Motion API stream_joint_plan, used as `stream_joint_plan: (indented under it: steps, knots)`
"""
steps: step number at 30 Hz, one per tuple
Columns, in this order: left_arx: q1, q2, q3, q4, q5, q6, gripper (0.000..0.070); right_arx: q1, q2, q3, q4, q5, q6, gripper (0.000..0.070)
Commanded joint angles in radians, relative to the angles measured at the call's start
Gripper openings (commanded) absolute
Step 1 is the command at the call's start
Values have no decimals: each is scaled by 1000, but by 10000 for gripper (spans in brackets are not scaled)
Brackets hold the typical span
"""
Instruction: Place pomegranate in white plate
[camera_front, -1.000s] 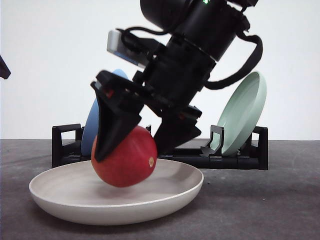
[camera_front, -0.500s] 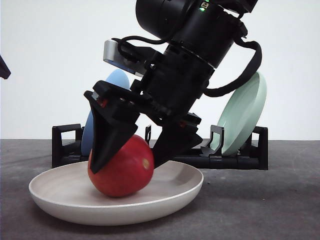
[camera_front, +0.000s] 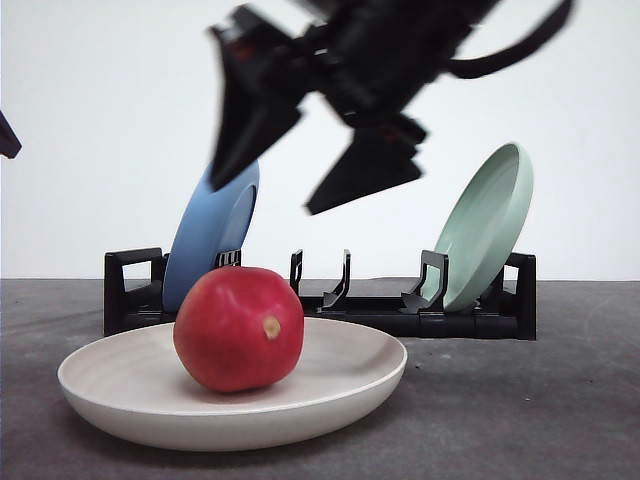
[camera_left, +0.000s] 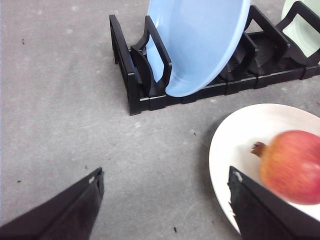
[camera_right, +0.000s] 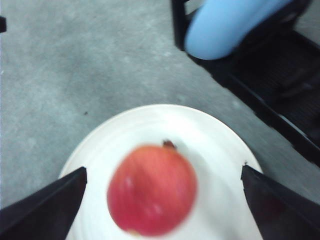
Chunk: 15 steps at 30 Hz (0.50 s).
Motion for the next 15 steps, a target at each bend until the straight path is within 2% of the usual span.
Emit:
stream_joint_plan:
  steps: [1, 4, 15]
  knots:
    - [-2, 5, 10, 8, 4, 4, 470, -25, -36, -20, 7, -19, -11, 613]
    - [-2, 5, 10, 9, 4, 4, 470, -86, -123, -70, 1, -42, -5, 613]
    - [-2, 5, 10, 10, 4, 4, 470, -297, -440, -293, -23, -37, 29, 610]
